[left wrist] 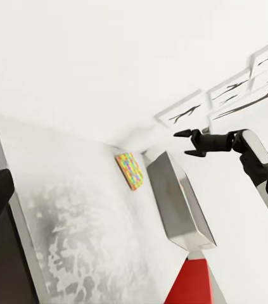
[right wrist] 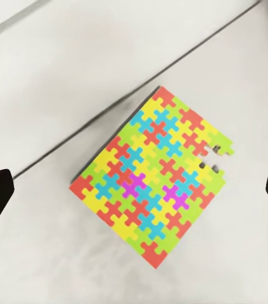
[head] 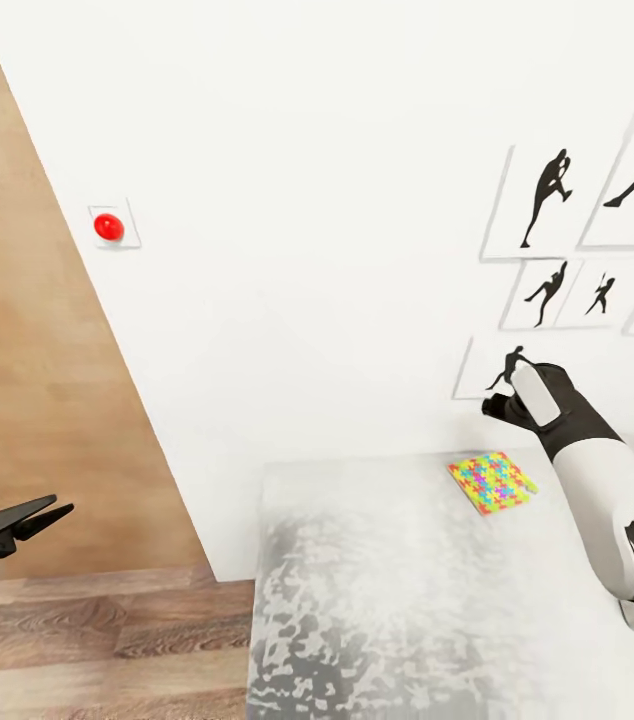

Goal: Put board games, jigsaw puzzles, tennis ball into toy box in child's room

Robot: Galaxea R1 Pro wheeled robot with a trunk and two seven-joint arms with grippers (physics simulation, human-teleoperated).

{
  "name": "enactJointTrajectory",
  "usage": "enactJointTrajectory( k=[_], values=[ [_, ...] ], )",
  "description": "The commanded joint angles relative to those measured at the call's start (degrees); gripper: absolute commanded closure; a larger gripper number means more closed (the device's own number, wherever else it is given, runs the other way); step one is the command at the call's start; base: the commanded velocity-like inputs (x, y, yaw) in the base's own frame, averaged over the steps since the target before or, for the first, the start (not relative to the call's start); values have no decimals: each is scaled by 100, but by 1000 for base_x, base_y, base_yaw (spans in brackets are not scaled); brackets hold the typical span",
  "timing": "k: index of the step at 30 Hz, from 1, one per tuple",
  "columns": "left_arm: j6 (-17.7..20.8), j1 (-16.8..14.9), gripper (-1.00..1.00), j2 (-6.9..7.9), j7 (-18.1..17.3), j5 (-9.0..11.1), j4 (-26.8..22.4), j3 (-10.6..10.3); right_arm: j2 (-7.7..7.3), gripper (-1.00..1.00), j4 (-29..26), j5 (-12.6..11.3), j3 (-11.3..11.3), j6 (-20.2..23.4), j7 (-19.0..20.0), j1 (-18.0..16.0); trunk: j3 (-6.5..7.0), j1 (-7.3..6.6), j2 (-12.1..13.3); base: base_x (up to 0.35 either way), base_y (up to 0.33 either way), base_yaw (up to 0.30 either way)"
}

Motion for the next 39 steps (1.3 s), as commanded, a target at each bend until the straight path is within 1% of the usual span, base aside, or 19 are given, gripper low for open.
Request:
enactJointTrajectory(
  k=[1,10,29,39],
  values=[
    [61,-4,-100,1,-25,-6,-1,0,-11,-100,-6,-57,5,14,-49,-5,-20,2,-11,0,0,0],
    [59,-4,-100,1,-25,-6,-1,0,-66,-100,-6,-57,-2,27,-49,-10,-105,2,-11,0,0,0],
    [59,-4,-100,1,-25,-14,-1,6,-82,-100,-6,-57,-4,23,-58,-18,-284,2,-11,0,0,0],
    [60,-4,-100,1,-25,-15,-1,9,-92,-100,19,-56,4,8,-58,-163,-378,2,-11,0,0,0]
  ],
)
